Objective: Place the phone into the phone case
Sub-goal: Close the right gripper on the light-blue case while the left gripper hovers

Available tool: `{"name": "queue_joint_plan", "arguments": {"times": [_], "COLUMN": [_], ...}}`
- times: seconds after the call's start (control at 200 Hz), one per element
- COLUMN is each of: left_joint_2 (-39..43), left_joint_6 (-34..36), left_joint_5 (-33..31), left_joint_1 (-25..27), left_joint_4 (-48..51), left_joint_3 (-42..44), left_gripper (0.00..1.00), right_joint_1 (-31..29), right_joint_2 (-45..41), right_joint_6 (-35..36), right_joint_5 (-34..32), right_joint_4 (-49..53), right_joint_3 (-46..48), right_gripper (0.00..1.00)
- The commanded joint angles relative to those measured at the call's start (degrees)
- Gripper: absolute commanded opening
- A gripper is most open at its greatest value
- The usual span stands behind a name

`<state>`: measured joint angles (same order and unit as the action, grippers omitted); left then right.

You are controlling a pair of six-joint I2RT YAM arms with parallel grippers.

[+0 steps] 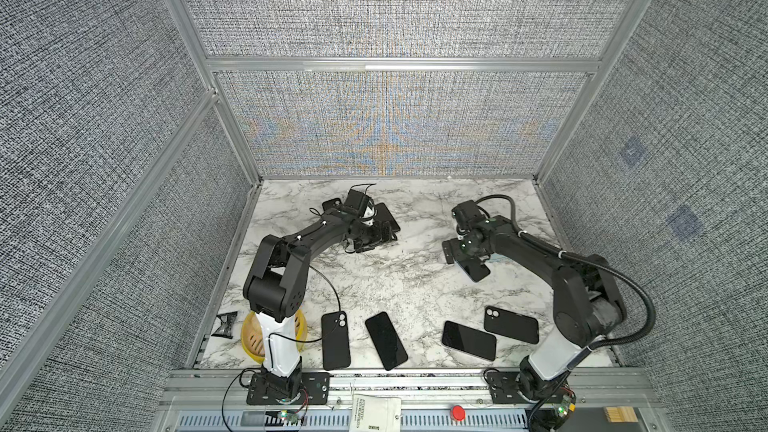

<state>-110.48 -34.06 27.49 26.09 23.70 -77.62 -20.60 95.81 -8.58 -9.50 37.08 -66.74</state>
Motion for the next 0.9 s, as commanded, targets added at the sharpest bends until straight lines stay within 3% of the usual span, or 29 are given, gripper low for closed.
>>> {"name": "queue_joint_plan", "arguments": {"times": [0.0,0.18,0.315,0.45,0.6,0.895], "left_joint_2": [-1.3,-2.03,-2.62,-2.93,-2.91,-3.0], "left_joint_6": [0.16,-0.29,-0.73,-0.78,-0.72,-1.53], "left_joint_5": [3.06,3.64,4.02,4.51,4.59,5.58], "left_joint_1": [1.09,2.21,2.5,2.74,2.92,3.31], "left_joint_4": [-0.31,-0.33,-0.71,-0.62,-0.57,-1.65], "left_joint_3": [-1.87,-3.06,-3.31,-3.5,-3.37,-3.18], "left_gripper": [0.88,0.88,0.88,0.87,0.87,0.87], "right_joint_1": [5.52,15.5,21.42,25.11,25.09,24.64], "right_joint_2": [-1.08,1.83,6.57,11.42,15.48,19.63], "right_joint_6": [-1.46,-1.48,0.18,2.72,2.51,-4.71], "right_joint_5": [1.57,5.39,7.53,11.44,11.82,7.02], "right_joint_4": [0.2,-2.1,-3.29,-3.46,-2.74,-1.01], "right_joint_3": [1.65,-0.02,-4.59,-9.09,-12.88,-14.79], "right_gripper": [0.97,0.91,0.71,0.43,0.39,0.39]}}
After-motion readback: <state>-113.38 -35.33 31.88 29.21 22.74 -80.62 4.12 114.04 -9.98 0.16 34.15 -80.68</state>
